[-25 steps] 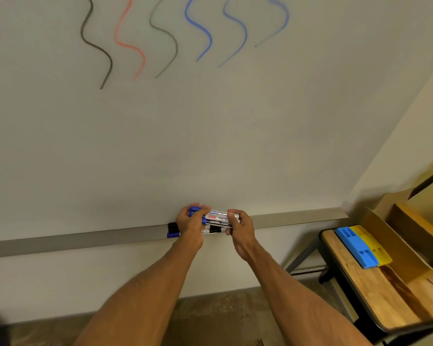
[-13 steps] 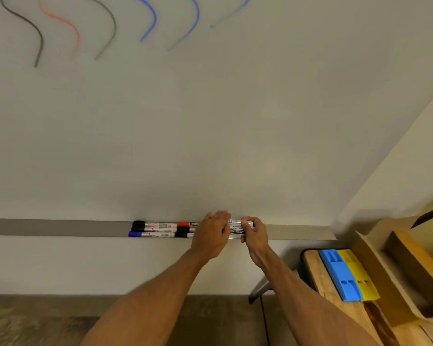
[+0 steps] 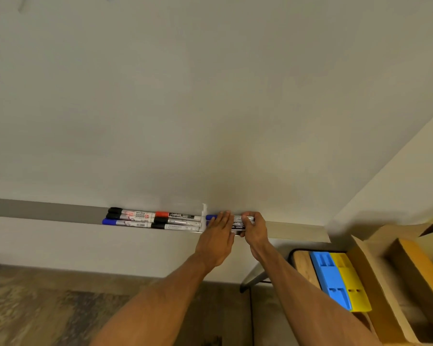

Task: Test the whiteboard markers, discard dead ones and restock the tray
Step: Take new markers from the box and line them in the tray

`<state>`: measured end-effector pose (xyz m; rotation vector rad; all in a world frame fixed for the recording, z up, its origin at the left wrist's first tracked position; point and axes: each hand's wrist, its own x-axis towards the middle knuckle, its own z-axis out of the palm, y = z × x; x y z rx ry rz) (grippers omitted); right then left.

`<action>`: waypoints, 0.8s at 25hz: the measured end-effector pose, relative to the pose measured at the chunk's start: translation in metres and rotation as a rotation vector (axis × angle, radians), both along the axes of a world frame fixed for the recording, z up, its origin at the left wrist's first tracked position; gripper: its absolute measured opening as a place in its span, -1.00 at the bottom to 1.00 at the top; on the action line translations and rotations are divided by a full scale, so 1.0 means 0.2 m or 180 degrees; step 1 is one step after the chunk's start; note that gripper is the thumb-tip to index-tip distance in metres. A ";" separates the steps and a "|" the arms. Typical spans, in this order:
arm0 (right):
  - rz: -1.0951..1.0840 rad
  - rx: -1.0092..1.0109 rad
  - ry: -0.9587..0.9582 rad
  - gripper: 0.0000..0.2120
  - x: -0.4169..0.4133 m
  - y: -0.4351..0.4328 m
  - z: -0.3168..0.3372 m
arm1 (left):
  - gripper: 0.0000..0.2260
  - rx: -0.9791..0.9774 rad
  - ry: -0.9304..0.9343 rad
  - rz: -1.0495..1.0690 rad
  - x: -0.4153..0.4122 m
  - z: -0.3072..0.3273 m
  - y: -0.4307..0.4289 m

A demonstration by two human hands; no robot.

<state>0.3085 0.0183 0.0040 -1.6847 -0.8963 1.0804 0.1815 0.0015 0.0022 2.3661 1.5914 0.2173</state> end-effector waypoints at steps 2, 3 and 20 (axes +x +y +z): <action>0.0014 -0.0029 -0.0148 -0.84 -0.01 0.00 -0.02 | -0.51 0.0016 0.0046 0.0021 0.01 -0.03 0.00; 0.0027 -0.0063 -0.0260 -0.84 -0.01 0.01 -0.03 | -0.51 0.0019 0.0027 0.0032 0.01 -0.04 0.00; 0.0463 -0.0308 -0.2227 -0.60 -0.03 -0.05 -0.03 | -0.49 0.0054 0.0336 0.0168 0.00 -0.11 -0.02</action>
